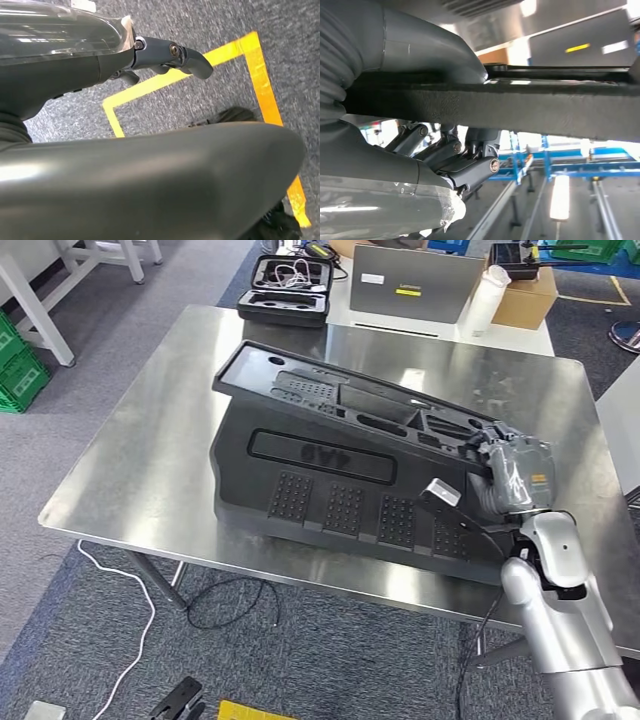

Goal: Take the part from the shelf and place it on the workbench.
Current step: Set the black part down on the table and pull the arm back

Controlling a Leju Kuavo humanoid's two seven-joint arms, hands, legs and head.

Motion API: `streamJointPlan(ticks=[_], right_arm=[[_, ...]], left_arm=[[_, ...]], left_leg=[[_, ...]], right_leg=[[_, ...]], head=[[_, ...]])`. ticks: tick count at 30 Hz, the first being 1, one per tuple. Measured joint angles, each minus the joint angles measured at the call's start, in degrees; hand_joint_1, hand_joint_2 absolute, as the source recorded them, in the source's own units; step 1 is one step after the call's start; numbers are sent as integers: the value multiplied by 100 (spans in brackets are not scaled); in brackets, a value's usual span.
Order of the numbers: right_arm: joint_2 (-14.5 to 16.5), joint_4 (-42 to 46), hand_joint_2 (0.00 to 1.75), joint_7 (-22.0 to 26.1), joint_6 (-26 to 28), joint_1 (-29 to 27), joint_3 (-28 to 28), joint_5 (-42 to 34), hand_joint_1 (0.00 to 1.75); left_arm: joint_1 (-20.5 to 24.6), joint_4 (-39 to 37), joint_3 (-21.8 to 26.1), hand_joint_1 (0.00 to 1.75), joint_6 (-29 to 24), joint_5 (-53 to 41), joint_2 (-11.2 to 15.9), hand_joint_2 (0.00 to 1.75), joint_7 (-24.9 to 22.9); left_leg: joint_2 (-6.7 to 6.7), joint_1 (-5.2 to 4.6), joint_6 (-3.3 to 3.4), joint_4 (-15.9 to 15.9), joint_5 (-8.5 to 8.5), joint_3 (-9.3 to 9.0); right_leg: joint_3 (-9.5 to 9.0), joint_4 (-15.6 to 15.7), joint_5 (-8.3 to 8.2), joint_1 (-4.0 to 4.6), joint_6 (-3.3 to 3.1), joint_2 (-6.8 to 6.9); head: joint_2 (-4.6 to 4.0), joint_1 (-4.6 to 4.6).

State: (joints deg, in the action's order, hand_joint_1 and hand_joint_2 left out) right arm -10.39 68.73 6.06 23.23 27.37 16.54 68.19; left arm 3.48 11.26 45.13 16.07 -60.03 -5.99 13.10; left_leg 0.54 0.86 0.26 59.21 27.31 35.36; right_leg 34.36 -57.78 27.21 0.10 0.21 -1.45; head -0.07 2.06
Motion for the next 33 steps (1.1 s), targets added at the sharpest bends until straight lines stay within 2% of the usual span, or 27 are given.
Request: streamJointPlan(ticks=[6,10,14,15,19,33], right_arm=[[162,-21,175,4,-15,4,323,21,175],[223,-56,175,10,-20,27,427,17,175],[318,-169,0,34,-35,71,571,10,0],[348,-212,0,28,-37,89,606,10,0],[463,-495,0,-28,-20,243,702,-12,0],[546,-1288,0,-149,11,651,761,-81,0]], left_arm=[[6,0,0,0,-75,-35,0,0,-58],[6,0,0,0,-67,-50,0,0,-53],[9,0,-1,0,-62,-116,0,175,-37],[11,0,-2,0,-46,-142,0,175,-33],[14,0,-9,0,35,-168,0,0,-27],[34,0,2,0,115,-116,-2,0,19]], left_leg=[[-1,2,3,2,0,-1],[-2,12,1,-2,-2,-4],[-3,21,-3,-6,-4,-8],[-3,22,-3,-6,-4,-9],[-4,25,-6,-7,-6,-9],[-4,23,-7,-7,-7,-10]], right_leg=[[2,3,3,0,37,3],[4,2,3,3,39,4],[4,0,4,16,39,3],[4,0,4,19,39,3],[4,-1,4,21,38,3],[3,-2,4,21,38,5]], head=[[0,-2],[0,-3],[0,-3],[0,-3],[0,-2],[0,-2]])
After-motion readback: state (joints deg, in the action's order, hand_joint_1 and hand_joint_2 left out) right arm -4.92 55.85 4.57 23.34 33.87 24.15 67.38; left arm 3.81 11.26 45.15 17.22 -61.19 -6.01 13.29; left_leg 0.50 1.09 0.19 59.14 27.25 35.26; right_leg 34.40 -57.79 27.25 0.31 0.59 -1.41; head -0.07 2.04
